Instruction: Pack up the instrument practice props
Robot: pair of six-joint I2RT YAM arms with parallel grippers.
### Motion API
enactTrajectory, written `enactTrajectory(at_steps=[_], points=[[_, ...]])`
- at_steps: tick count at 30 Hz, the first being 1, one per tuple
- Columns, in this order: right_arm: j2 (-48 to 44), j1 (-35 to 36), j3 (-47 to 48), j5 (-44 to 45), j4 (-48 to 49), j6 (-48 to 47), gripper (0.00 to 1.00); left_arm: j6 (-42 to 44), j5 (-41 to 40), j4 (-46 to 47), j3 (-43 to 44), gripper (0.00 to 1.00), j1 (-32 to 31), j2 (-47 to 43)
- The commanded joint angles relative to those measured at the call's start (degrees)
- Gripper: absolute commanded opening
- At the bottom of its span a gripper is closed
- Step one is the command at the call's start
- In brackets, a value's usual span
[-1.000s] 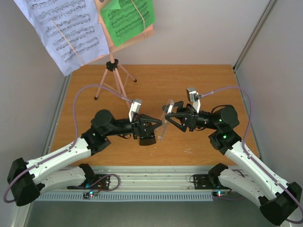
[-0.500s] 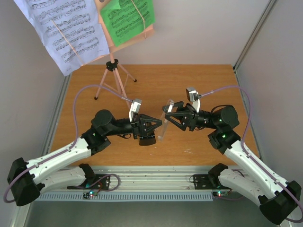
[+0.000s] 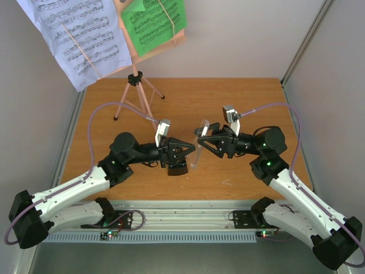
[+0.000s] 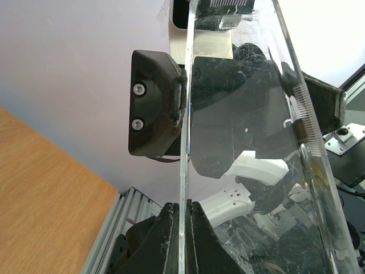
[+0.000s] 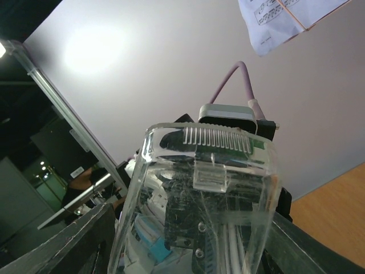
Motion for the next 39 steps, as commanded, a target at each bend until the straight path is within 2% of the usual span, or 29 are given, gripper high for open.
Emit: enactTrajectory(at_steps=[1, 17, 27, 33, 36, 39], points=[[0.21, 0.43, -0.05, -1.74, 0.50, 0.03, 0.66, -0.16, -0.55, 4.78, -0.14, 0.01, 0.07, -0.15], [0.15, 1.13, -0.47, -2.89, 0.63, -0.31, 0.70, -0.25, -1.26, 5.05, -0.32, 0.00, 0.07, -0.06], [0.25, 1.13, -0.42, -2.70, 1.17, -0.45, 0.57, -0.25, -1.59, 4.94, -0.67, 0.00, 0.07, -0.06], [0.15, 1.08, -0.65, -1.94, 0.64, -1.71, 0.52, 0.34, -1.83, 3.91, -0.92, 0.01, 0.07, -0.05], [0.03, 1.13, -0.58, -1.36, -0.05, -2.98, 0.51, 0.77, -2.77, 1.91, -0.91, 0.16, 0.07, -0.55], [-0.69, 1.09, -0.43, -0.72, -2.90, -5.11, 0.51, 1.86, -4.13, -1.53, -1.01, 0.43, 0.07, -1.57]])
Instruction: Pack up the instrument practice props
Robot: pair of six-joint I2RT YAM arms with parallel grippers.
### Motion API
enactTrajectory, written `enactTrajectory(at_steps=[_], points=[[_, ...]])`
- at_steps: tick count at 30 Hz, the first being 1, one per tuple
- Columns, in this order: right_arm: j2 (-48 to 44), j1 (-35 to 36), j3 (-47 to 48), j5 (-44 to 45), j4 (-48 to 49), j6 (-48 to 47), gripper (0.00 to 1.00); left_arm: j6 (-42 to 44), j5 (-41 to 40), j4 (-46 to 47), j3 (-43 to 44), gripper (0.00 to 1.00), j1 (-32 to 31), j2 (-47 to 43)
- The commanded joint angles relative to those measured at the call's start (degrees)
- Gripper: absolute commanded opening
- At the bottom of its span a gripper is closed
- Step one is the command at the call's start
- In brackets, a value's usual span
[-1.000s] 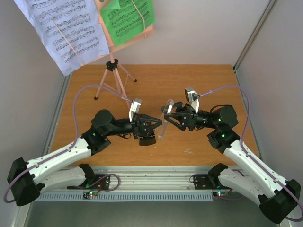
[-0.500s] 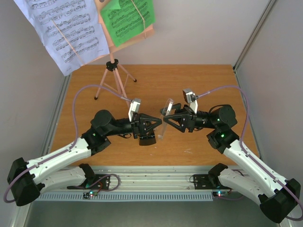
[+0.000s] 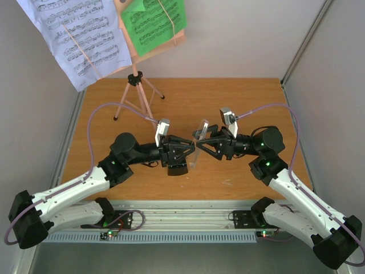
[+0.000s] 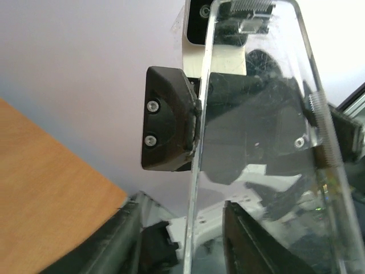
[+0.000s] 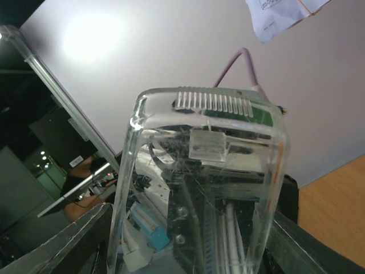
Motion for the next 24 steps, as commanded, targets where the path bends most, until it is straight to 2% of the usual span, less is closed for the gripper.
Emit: enactTrajectory(at_steps=[1, 4, 8, 12, 15, 19, 24], points=[[-1.28, 0.38, 0.10, 0.99, -3.83, -5.12, 0.51, 2.17, -3.10, -3.18, -0.82, 0.52, 0.03, -2.15], [-3.10, 0.39, 1.18, 2.63, -11.16, -9.93, 0.50, 3.89, -6.06, -7.15, -2.74, 0.77, 0.07, -4.93], [-6.07, 0.39, 2.99, 6.90, -24.30, -18.23, 0.50, 6.75, -11.02, -13.90, -6.25, 0.98, 0.07, -10.09], [-8.31, 0.38, 4.03, 12.21, -36.06, -25.96, 0.50, 11.66, -19.84, -24.74, -10.95, 0.99, 0.07, -15.23], [-9.28, 0.38, 3.67, 13.93, -39.45, -28.23, 0.50, 15.04, -24.30, -26.34, -15.98, 0.99, 0.05, -18.03], [-9.68, 0.38, 2.74, 14.61, -40.70, -28.98, 0.50, 18.87, -26.75, -20.88, -24.38, 0.99, 0.07, -18.77], [-9.20, 0.39, 2.02, 14.62, -40.92, -29.43, 0.50, 21.74, -27.67, -9.07, -31.49, 0.99, -0.21, -13.35]])
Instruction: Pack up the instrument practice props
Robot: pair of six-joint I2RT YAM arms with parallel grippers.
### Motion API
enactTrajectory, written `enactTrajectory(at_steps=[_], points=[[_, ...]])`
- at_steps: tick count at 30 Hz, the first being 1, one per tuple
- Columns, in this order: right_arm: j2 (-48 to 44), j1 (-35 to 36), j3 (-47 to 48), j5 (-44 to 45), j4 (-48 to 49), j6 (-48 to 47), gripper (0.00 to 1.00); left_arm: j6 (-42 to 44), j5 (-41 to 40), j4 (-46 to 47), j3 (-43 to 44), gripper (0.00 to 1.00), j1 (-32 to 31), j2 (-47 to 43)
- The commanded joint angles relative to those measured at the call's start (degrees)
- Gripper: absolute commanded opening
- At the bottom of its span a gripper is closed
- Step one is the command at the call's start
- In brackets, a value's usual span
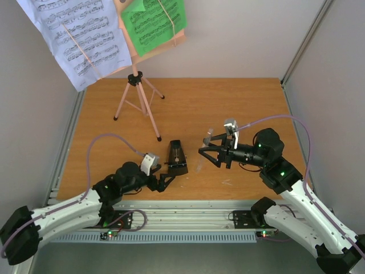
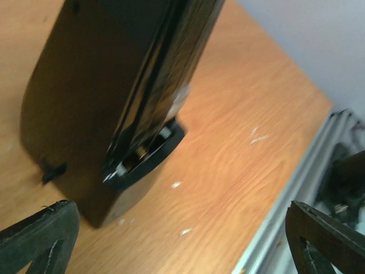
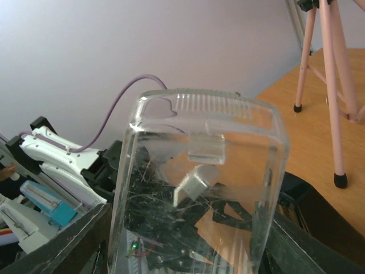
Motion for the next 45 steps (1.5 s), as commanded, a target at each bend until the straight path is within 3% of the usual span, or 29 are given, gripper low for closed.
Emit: enactTrajectory(at_steps=[1, 8, 13, 22, 29, 40, 45], points=[[-0.14, 0.39, -0.42, 1.05, -1.09, -2.24, 0.50, 5.67, -3.82, 13.68, -4.45, 0.99, -0.33, 4.71], [1.00, 0.39, -1.14, 0.74, 0.13, -2.46, 0.51, 11.71, -7.94, 23.21, -4.57, 0.97, -2.09, 17.46], [1.07, 0.39, -1.12, 0.56, 0.02, -2.83, 0.51, 15.01, -17.45, 31.18, -4.08, 0.93, -5.47, 25.24], [0.87, 0.39, -0.96, 0.61, -1.15, -3.86, 0.52, 16.53, -26.24, 39.94, -2.56, 0.71, -8.35, 35.10], [0.79, 0.39, -1.16, 1.49, -1.62, -4.25, 0.51, 15.58, -29.19, 41.52, -0.19, 0.56, -8.45, 39.75], [0.40, 0.36, -1.64, 4.78, -4.35, -5.95, 0.51, 13.24, -29.19, 48.34, 3.20, 0.51, -8.45, 46.78], [0.03, 0.34, -2.99, 8.59, -5.18, -7.48, 0.52, 9.46, -27.06, 48.98, 2.12, 0.56, -8.38, 44.54]])
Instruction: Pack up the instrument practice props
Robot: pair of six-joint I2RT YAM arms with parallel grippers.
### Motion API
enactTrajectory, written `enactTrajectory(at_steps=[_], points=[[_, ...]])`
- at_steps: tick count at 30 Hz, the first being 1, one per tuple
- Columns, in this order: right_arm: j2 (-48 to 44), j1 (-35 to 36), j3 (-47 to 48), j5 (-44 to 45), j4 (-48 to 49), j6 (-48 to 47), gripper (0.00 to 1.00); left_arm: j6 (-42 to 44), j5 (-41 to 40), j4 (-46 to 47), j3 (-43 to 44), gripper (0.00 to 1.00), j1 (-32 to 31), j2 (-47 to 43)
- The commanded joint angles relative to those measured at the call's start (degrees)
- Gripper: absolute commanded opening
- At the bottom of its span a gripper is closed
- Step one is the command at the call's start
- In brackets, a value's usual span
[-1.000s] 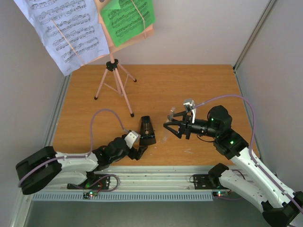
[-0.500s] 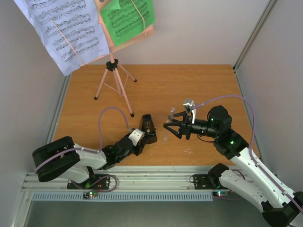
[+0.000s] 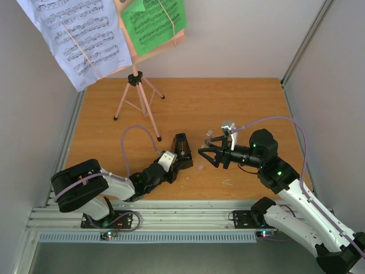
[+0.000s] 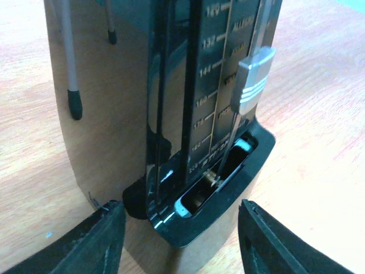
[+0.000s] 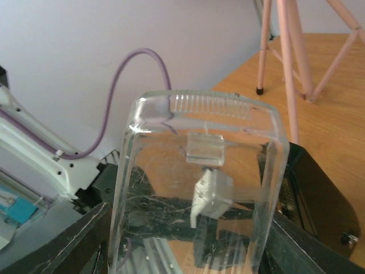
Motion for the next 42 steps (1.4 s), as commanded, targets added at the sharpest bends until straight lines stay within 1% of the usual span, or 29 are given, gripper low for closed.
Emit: enactTrajectory(at_steps=[1, 4, 6, 10, 13, 16, 17, 21, 25, 26, 28, 31, 35, 39, 42], points=[[-0.81, 0.35, -1.42, 4.48, -1.36, -2.36, 0.52, -4.35, 0.43, 6.84, -0.41, 0.58, -0.17, -2.78], [-1.18, 0.43, -2.34, 7.16, -1.17, -2.74, 0.50, -6.23, 3.75, 0.26, -0.13, 0.62, 0.58, -7.79], [-2.34, 1.43, -3.63, 10.82, -0.35, -3.51, 0.50, -6.70, 6.02, -5.43, 0.77, 0.64, 0.77, -11.28], [-4.45, 5.02, -5.91, 20.02, 0.39, -4.89, 0.50, -8.19, 10.20, -12.21, -0.42, 0.67, 2.26, -19.64], [-4.96, 8.77, -6.84, 26.11, 0.82, -5.57, 0.50, -9.36, 15.61, -17.03, -1.34, 0.74, 4.63, -26.40], [-3.93, 14.65, -7.41, 33.24, 2.08, -7.40, 0.51, -11.12, 22.29, -23.57, -0.11, 0.79, 8.38, -32.44], [-3.34, 16.79, -7.59, 36.90, 2.91, -7.99, 0.51, -11.40, 23.67, -26.72, 0.65, 0.81, 9.65, -33.89], [0.25, 23.50, -8.21, 44.26, 7.50, -8.56, 0.51, -11.03, 29.78, -30.31, 2.01, 0.88, 13.84, -36.59], [5.67, 28.61, -7.48, 52.19, 10.76, -9.10, 0.51, -13.55, 39.09, -33.40, 3.56, 0.88, 22.14, -35.51], [7.16, 29.62, -7.19, 53.59, 11.52, -9.49, 0.51, -14.36, 41.73, -33.02, 3.60, 0.88, 25.07, -35.24], [9.88, 31.00, -6.59, 55.09, 13.08, -9.74, 0.51, -16.17, 44.72, -30.71, 2.81, 0.86, 27.78, -35.53], [14.26, 32.26, -6.40, 58.60, 16.15, -8.79, 0.51, -15.02, 41.76, -32.00, 2.61, 0.85, 28.13, -37.55], [19.78, 33.22, -6.55, 63.41, 21.37, -8.73, 0.51, -9.57, 35.00, -36.87, 2.02, 0.85, 28.18, -42.20], [24.60, 33.58, -6.98, 66.72, 27.79, -10.83, 0.51, -5.12, 31.56, -41.72, 1.35, 0.85, 28.14, -47.39], [27.48, 33.59, -7.31, 69.46, 31.84, -11.31, 0.51, -4.25, 29.97, -43.00, 0.60, 0.85, 28.13, -50.08]])
